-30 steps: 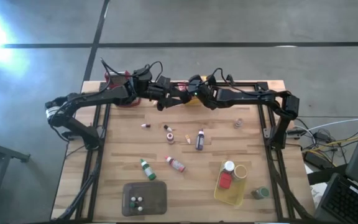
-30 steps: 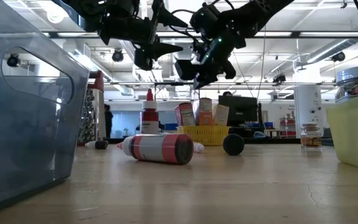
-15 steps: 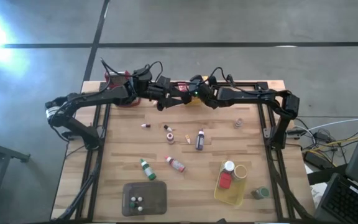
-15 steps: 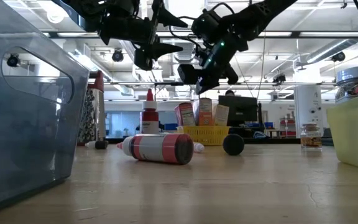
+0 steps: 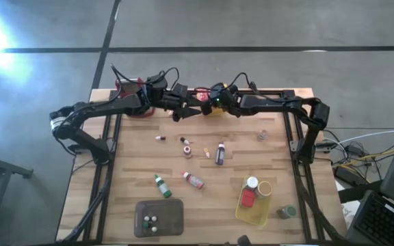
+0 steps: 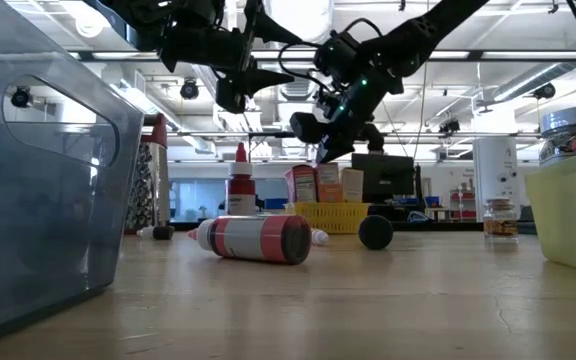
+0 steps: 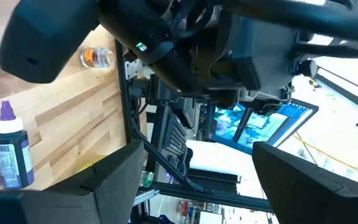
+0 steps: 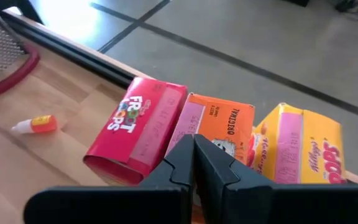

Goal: Pick & Place Kitchen Items
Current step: Put the orange cereal box into the top yellow bin, then put the green seasoning bottle into the bottom yellow bin

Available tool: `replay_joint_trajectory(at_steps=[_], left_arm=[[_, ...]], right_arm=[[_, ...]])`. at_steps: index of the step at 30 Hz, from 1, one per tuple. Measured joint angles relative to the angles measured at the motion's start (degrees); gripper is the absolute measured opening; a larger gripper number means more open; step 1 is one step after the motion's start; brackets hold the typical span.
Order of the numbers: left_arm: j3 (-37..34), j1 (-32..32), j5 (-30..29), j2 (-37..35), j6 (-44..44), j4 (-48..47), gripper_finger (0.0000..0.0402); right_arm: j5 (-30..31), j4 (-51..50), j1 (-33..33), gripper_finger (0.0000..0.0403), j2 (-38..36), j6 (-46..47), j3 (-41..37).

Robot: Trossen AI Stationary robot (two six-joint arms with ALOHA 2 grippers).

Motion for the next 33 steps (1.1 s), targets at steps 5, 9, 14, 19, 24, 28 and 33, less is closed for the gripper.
replay_joint_trajectory(at_steps=[5, 9, 14, 19, 24, 28, 33], left_arm=[[0.00, 0.01, 0.00, 0.00, 0.00, -0.03, 0.0305], [0.00, 0.00, 0.01, 0.00, 0.00, -0.04, 0.0305], [0.00, -0.01, 0.00, 0.00, 0.00, -0.05, 0.0305], [0.00, 0.01, 0.00, 0.00, 0.00, -0.07, 0.0305], [0.00, 0.00, 0.00, 0.00, 0.00, -0.07, 0.0305], [0.00, 0.00, 0.00, 0.00, 0.00, -0.07, 0.0305], [0.00, 0.01, 0.00, 0.00, 0.00, -0.06, 0.0305]], right_arm=[[-1.64, 0.05, -0.59, 0.0008, 0.00, -0.19, 0.00], [1.11, -0.09, -0.47, 0.0008, -0.36, -2.96, 0.54], [4.46, -0.04, 0.10, 0.0008, -3.02, -7.92, 2.07], [4.32, -2.64, 0.48, 0.0008, -7.25, -9.78, 2.23], [0.27, -9.14, 1.79, 0.0008, -12.92, -12.80, 0.97], [-1.96, -15.27, 4.29, 0.0008, -17.26, -14.37, -1.51], [-5.60, -15.64, 8.18, 0.0008, -23.87, -14.88, -8.21]])
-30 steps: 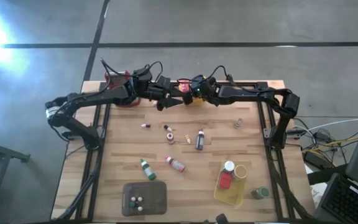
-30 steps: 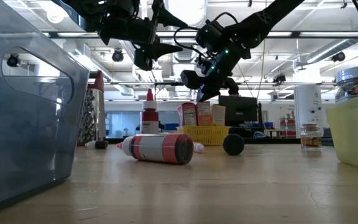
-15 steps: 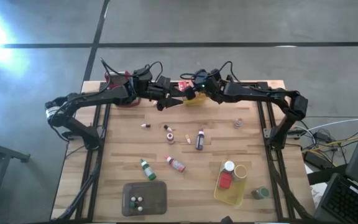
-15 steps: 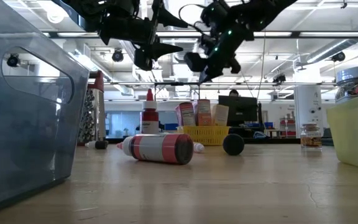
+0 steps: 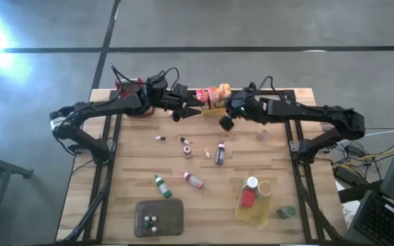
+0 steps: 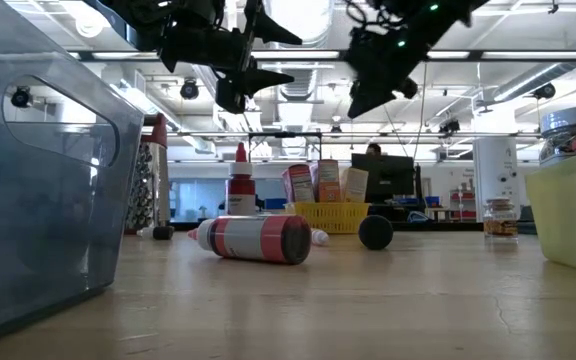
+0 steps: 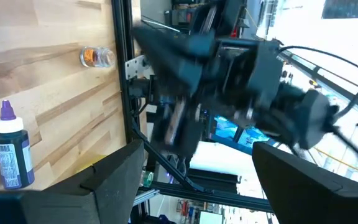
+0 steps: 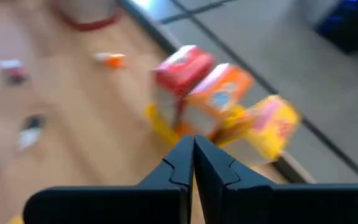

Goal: Pick & Place Kitchen Items
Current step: Put the green seasoning bottle into the bottom yellow bin

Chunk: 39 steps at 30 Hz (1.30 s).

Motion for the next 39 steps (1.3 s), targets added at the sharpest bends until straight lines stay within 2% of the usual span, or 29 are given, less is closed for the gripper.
replay_joint_trajectory(at_steps=[5, 15, 22, 28, 32, 35, 39], left_arm=[[0.00, -0.01, 0.02, 0.00, 0.00, -0.02, 0.0305], [0.00, 0.00, 0.00, 0.00, 0.00, -0.02, 0.0305], [0.00, 0.00, 0.00, 0.00, 0.00, -0.02, 0.0305], [0.00, 0.00, 0.00, 0.00, 0.00, -0.01, 0.0305], [0.00, -0.02, 0.00, 0.00, 0.00, 0.00, 0.0305], [0.00, -0.01, 0.00, 0.00, 0.00, -0.01, 0.0305], [0.00, -0.02, 0.00, 0.00, 0.00, 0.00, 0.0305]], right_arm=[[-6.41, 1.69, 4.21, 0.0008, -7.93, 0.13, -7.49], [-6.54, 1.57, 7.97, 0.0008, -24.44, 3.26, -19.62], [-6.49, 0.60, 7.96, 0.0008, -29.90, 3.07, -23.04], [-15.39, -17.07, 9.00, 0.0008, -31.03, 6.51, -18.90], [-22.56, -22.32, 13.22, 0.0009, -30.03, 8.02, -13.83], [-21.71, -28.35, 19.04, 0.0009, -27.94, 8.36, -8.60], [-17.24, -38.74, 27.85, 0.0009, -22.93, 12.64, -0.54]])
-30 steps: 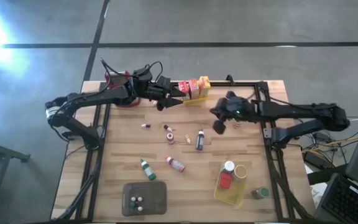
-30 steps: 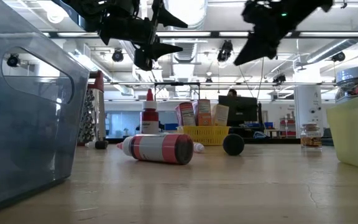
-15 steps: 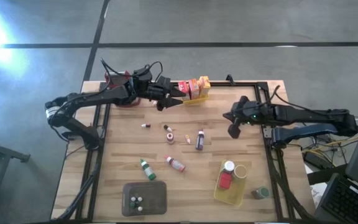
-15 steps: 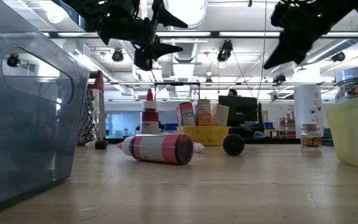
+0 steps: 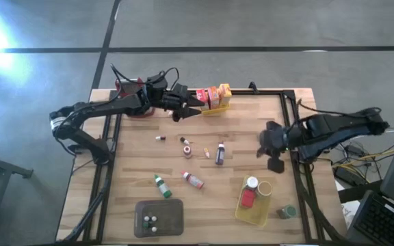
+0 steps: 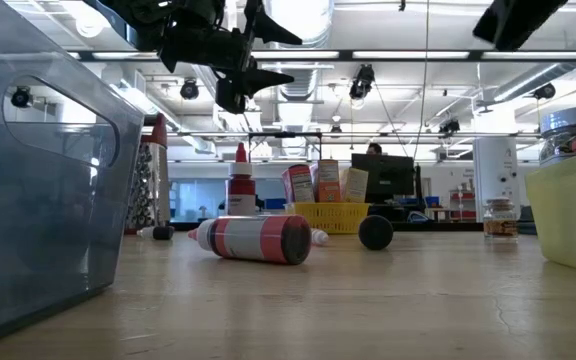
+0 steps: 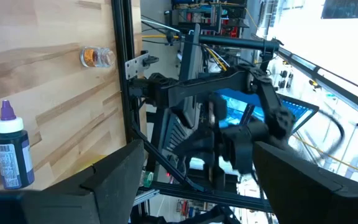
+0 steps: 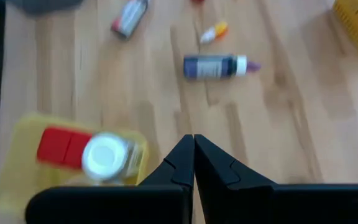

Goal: Pick & Place Kitchen Items
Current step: Put the green seasoning bottle into the bottom yellow bin

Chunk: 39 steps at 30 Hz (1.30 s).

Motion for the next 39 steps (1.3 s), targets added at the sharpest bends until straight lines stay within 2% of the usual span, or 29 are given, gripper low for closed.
replay_joint_trajectory(at_steps=[6, 13, 21, 27, 30, 35, 39], left_arm=[[0.02, 0.01, 0.00, 0.00, 0.00, 0.00, 0.0305], [0.01, -0.01, 0.00, 0.00, 0.00, -0.01, 0.0305], [0.00, 0.02, 0.00, 0.00, 0.00, -0.01, 0.0305], [0.00, -0.01, 0.00, 0.00, 0.00, 0.00, 0.0305], [0.01, 0.00, 0.00, 0.00, 0.00, -0.02, 0.0305], [0.02, 0.02, 0.00, 0.00, 0.00, -0.02, 0.0305], [0.01, 0.02, 0.00, 0.00, 0.00, -0.02, 0.0305]], right_arm=[[1.95, -14.25, 12.15, 0.0009, 9.47, 8.70, 10.73], [1.28, -29.47, 21.77, 0.0009, 17.62, 28.89, 17.87], [-2.86, -28.57, 33.20, 0.0014, 19.71, 50.65, 17.41], [-3.02, -28.25, 41.84, 0.0068, 20.78, 66.10, 16.86], [-2.97, -26.77, 44.79, 0.0107, 21.37, 68.01, 16.58], [-2.82, -26.21, 48.10, 0.0165, 24.03, 62.64, 15.36], [-2.98, -24.92, 48.58, 0.0200, 26.47, 62.30, 14.80]])
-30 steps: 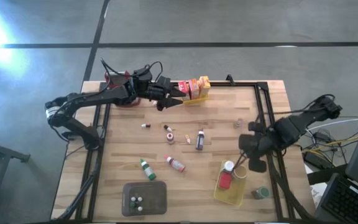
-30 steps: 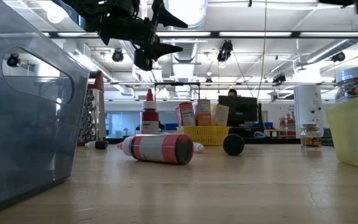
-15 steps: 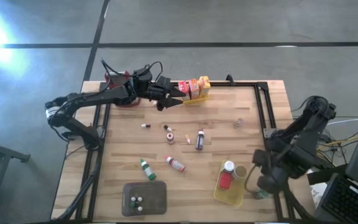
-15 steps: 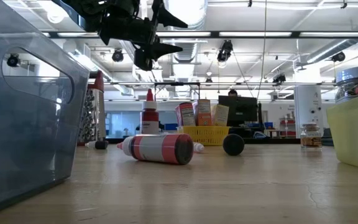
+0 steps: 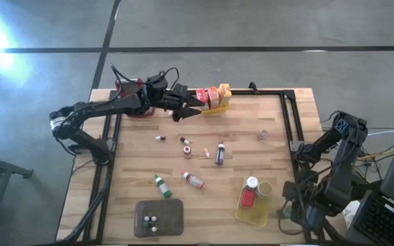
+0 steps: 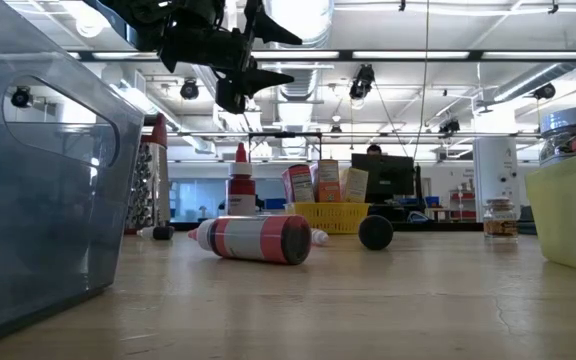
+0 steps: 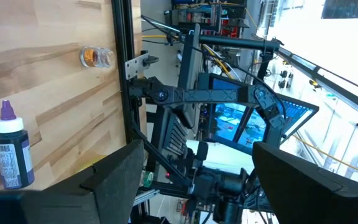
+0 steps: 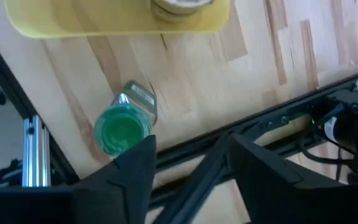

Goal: Pick & Place Kitchen Items
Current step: Put the green seasoning bottle into the bottom yellow bin

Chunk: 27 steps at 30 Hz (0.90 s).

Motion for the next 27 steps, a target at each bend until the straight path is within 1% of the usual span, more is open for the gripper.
replay_joint_trajectory(at_steps=[4, 7, 12, 14, 21, 27], left_arm=[[0.01, 0.00, 0.00, 0.00, 0.00, 0.02, 0.0305], [0.00, 0.00, 0.00, 0.00, 0.00, 0.00, 0.0305], [-0.01, -0.02, 0.00, 0.00, 0.00, 0.00, 0.0305], [-0.01, 0.00, 0.00, 0.00, 0.00, 0.00, 0.0305], [0.01, -0.02, 0.00, 0.00, 0.00, 0.00, 0.0305], [0.00, 0.00, 0.01, 0.00, 0.00, 0.00, 0.0305]], right_arm=[[-0.11, 1.89, -0.07, 0.0233, 2.30, -0.03, 0.27], [-1.88, 3.29, 0.00, 0.0259, 3.50, 1.62, 0.37], [-5.96, 4.17, 0.04, 0.0299, 5.09, 11.02, 0.11], [-7.18, 4.42, 0.07, 0.0313, 5.40, 13.28, 0.11], [-7.09, 6.38, 0.88, 0.0349, 5.56, 16.84, -0.23], [-5.10, 9.30, 2.28, 0.0361, 5.56, 21.17, -1.61]])
